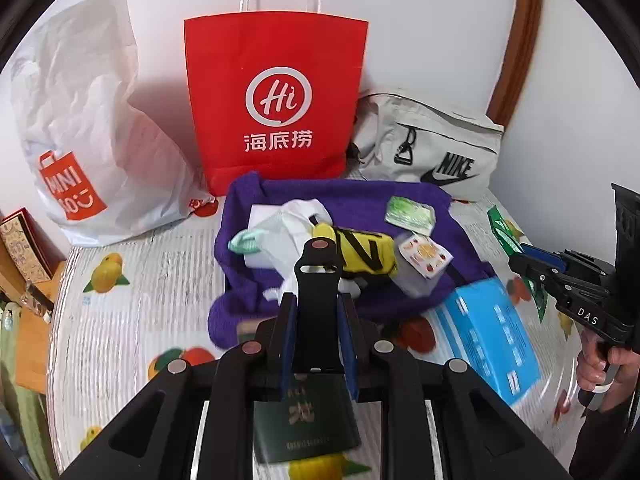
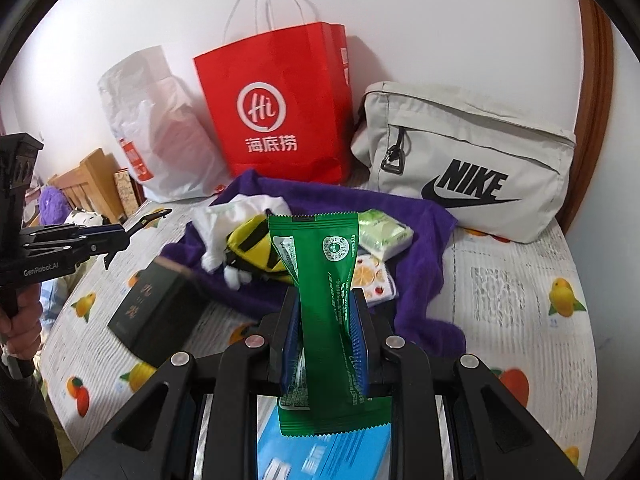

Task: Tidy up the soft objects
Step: 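Carry the green sachet and black clip over the purple towel with both grippers, then lower the green sachet and black clip onto the towel and open both grippers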

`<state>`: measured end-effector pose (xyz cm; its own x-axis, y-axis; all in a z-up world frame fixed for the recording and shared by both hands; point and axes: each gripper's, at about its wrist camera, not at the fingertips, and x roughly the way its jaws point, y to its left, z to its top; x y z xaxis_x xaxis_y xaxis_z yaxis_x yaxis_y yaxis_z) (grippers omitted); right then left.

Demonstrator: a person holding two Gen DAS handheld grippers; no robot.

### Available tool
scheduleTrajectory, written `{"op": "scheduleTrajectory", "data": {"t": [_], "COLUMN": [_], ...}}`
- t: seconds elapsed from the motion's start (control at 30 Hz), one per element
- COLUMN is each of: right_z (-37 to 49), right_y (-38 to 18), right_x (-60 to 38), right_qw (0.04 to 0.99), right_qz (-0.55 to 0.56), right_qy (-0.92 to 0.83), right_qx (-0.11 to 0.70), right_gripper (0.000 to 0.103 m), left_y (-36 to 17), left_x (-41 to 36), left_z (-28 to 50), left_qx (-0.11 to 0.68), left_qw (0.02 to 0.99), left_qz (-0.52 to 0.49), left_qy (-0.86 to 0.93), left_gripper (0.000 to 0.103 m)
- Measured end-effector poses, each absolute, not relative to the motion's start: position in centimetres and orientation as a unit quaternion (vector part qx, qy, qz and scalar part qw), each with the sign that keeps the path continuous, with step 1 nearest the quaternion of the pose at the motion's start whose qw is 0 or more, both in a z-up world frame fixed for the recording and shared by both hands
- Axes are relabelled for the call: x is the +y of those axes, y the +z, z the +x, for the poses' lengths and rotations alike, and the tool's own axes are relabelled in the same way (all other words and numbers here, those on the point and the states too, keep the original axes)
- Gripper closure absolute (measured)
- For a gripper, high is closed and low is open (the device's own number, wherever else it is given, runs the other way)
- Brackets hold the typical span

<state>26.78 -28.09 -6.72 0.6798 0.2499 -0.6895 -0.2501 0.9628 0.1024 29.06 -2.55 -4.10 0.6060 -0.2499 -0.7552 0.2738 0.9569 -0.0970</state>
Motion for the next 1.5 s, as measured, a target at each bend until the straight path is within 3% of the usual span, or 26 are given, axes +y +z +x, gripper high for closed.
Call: {"op": "scheduleTrajectory", "data": {"t": [0.37,0.97,1.2,1.3,1.37,1.5], "right_z": [32.3,39.2,39.7,39.5,39.3,39.0], "right_y": [-7.6,-13.4,-13.6,-13.4,-13.2,-12.8], "right_x": [-27.9,-26.3,-27.0,-27.2,-27.3,-27.5], "right_qw": [0.914,0.866,0.863,0.865,0.869,0.872], "right_qz": [-0.011,-0.071,-0.054,-0.051,-0.052,-0.052], "right_qy": [0.138,0.169,0.181,0.185,0.186,0.175], "right_qx": [0.381,0.465,0.469,0.464,0.457,0.453], "right_gripper": [0.079,0.075,0.067,0.048,0.040,0.040], "left_y": [-5.3,-7.8,-8.7,-9.3,-9.8,-10.2], "left_x": [-2.7,-3.2,-4.1,-4.4,-4.6,-5.0], "left_z": [33.4,38.5,40.0,40.4,40.7,40.8], "left_qx": [0.427,0.443,0.452,0.457,0.462,0.467], "left_qw": [0.893,0.884,0.878,0.875,0.873,0.869], "left_qz": [0.004,-0.002,-0.006,-0.004,-0.004,-0.002], "left_qy": [-0.142,-0.148,-0.158,-0.159,-0.158,-0.163], "left_gripper": [0.083,0.083,0.083,0.083,0.083,0.083]}}
